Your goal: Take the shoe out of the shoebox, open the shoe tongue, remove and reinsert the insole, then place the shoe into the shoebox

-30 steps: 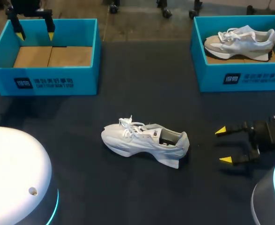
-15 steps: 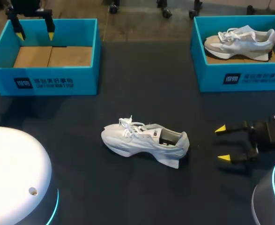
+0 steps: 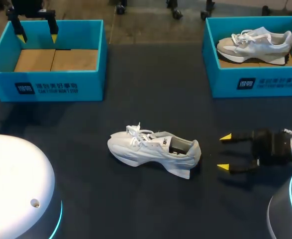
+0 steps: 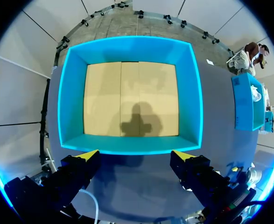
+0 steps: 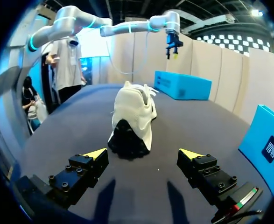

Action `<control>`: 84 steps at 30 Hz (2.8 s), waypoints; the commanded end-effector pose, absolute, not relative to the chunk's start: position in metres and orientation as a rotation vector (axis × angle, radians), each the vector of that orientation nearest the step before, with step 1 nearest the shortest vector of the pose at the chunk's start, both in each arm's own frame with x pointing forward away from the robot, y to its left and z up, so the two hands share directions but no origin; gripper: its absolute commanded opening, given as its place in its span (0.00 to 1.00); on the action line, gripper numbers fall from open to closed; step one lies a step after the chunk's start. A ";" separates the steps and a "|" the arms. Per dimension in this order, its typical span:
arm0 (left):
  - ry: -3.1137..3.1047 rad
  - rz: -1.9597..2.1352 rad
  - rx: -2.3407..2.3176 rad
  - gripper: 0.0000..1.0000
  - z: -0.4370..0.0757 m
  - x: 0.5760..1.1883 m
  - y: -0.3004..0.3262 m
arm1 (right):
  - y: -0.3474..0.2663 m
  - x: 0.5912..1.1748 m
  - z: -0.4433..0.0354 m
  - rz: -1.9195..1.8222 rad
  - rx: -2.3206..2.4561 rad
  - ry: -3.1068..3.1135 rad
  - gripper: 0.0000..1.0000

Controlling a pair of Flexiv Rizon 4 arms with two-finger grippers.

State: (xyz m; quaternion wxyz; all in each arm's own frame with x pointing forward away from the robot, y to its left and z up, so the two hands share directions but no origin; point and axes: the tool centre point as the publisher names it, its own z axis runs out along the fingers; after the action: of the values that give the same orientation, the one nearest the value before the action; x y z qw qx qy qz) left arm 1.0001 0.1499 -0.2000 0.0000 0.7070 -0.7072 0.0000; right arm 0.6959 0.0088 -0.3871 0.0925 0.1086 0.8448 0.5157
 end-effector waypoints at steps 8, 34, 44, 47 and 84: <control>-2.222 0.000 2.221 1.00 -0.200 1.000 0.150 | 0.034 0.690 -0.388 1.446 0.452 2.419 1.00; -2.222 0.000 2.221 1.00 -0.200 1.000 0.150 | 0.080 0.695 -0.410 1.434 0.634 2.357 1.00; -2.222 0.000 2.221 1.00 -0.200 1.000 0.150 | 0.095 0.705 -0.412 1.430 0.603 2.407 1.00; -2.222 0.000 2.221 1.00 -0.200 1.000 0.150 | 0.098 0.707 -0.414 1.434 0.598 2.416 1.00; -2.222 0.000 2.221 1.00 -0.200 1.000 0.150 | 0.103 0.724 -0.416 1.562 0.312 2.516 0.00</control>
State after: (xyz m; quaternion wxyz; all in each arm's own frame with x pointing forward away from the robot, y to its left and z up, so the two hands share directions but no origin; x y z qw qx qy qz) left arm 1.0000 0.1499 -0.2000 0.0000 0.7071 -0.7071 0.0000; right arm 0.7211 0.1160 -0.4222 0.1014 0.1160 0.8379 0.5236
